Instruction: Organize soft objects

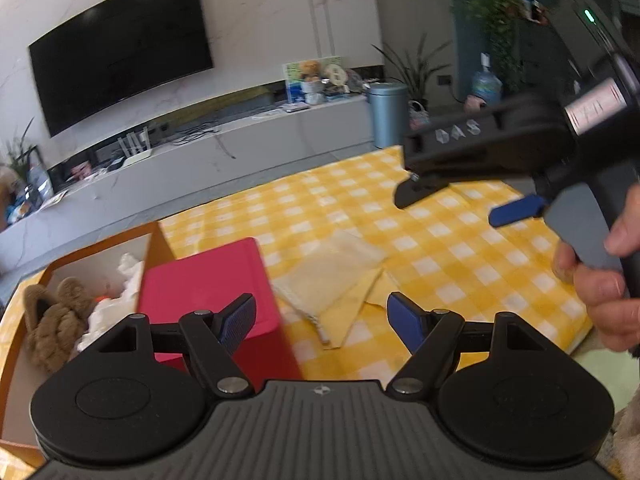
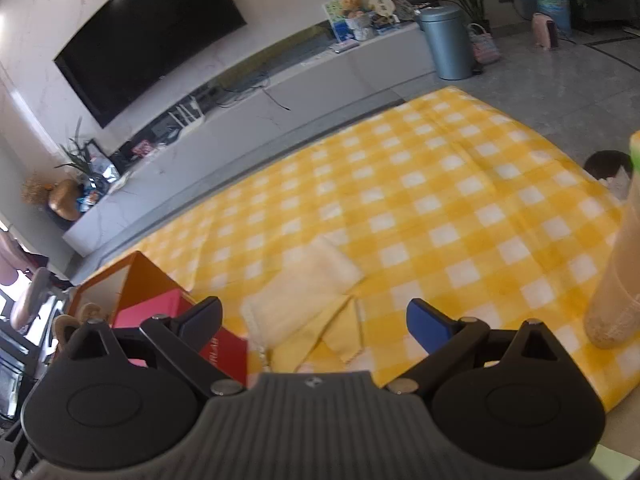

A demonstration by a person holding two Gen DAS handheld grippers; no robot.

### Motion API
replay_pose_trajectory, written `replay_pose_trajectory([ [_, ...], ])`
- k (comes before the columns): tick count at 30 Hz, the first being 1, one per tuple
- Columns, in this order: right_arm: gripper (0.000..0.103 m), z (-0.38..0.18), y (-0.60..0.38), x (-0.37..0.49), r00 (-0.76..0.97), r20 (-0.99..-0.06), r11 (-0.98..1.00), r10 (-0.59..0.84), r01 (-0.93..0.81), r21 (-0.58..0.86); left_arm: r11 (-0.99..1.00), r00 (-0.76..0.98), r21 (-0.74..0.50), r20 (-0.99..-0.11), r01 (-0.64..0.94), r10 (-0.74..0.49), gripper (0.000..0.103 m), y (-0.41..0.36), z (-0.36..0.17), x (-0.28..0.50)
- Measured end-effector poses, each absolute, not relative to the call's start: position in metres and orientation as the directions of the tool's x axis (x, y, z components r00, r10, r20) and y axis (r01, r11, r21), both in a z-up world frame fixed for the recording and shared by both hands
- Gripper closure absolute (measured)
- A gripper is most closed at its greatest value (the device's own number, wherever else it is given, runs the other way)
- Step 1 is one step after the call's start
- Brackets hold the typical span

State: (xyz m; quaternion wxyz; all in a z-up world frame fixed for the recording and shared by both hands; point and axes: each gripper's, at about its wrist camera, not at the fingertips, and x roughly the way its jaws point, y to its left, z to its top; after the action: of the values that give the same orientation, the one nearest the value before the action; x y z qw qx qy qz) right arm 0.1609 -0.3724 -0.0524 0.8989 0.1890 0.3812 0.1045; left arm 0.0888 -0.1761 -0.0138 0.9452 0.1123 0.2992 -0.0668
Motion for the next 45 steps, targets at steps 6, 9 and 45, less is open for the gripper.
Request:
replay_pose_trajectory([
  [6, 0.006, -0.053, -0.38, 0.161, 0.7, -0.665, 0.933, 0.261, -0.006, 0.36, 0.948, 0.788, 0.225, -0.614, 0.226, -0.042, 0.015, -0.202, -0.04, 0.105],
  [9, 0.006, -0.058, -0.383, 0.164, 0.686, -0.674, 0.927, 0.273, -0.001, 0.374, 0.947, 0.756, 0.231, -0.654, 0.223, -0.018, 0.015, -0.209, -0.054, 0.12],
  [45, 0.006, -0.086, -0.403, 0.175, 0.64, -0.707, 0.895, 0.302, 0.064, 0.441, 0.999, 0.758, 0.007, -0.651, -0.036, 0.032, 0.052, -0.187, -0.123, 0.208],
])
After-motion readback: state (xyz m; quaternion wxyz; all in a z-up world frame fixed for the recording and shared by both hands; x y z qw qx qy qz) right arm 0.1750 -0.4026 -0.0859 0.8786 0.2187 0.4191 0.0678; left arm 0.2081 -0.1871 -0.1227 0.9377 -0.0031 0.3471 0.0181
